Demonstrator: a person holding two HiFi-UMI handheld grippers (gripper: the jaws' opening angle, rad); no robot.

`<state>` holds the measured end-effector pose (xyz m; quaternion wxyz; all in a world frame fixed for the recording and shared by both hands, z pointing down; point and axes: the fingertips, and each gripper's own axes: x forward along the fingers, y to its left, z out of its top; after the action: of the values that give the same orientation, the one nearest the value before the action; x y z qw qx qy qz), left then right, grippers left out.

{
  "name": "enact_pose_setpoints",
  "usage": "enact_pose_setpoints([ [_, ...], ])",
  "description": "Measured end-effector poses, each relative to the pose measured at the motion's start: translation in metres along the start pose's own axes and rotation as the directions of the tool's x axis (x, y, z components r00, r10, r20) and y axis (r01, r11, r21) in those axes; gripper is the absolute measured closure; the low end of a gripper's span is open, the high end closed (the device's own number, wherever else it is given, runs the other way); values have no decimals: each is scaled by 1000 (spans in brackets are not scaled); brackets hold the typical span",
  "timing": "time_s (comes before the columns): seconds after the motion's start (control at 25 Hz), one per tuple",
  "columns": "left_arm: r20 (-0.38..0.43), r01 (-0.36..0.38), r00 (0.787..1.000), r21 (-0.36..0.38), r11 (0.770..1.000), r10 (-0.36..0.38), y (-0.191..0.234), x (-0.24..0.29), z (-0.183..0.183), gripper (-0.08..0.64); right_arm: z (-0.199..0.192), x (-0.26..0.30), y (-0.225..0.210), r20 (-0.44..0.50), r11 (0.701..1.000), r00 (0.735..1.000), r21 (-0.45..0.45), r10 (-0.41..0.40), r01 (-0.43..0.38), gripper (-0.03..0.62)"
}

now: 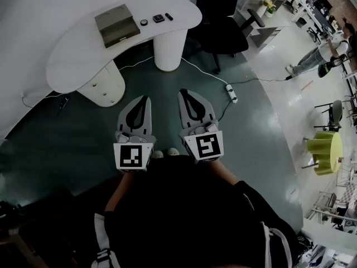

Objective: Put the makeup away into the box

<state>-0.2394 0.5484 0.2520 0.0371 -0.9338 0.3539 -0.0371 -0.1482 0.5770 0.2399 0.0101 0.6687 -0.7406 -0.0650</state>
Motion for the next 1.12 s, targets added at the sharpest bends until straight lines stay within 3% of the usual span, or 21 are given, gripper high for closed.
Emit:
enact_pose_setpoints([
  [0.2, 5, -12, 1000, 2, 1000, 12, -4, 11, 1, 552, -6, 2, -11, -26, 1000, 1000, 11, 6, -5, 569],
  [0.6, -31, -52, 998, 2, 999, 52, -16, 30, -6, 552, -15, 8, -34, 14, 998, 999, 42, 49, -50, 569],
  [1.12, -21, -43, 999, -3, 999, 43, 14, 75, -16, 552, -36, 56, -47, -61, 996, 997, 68, 57, -53, 569],
])
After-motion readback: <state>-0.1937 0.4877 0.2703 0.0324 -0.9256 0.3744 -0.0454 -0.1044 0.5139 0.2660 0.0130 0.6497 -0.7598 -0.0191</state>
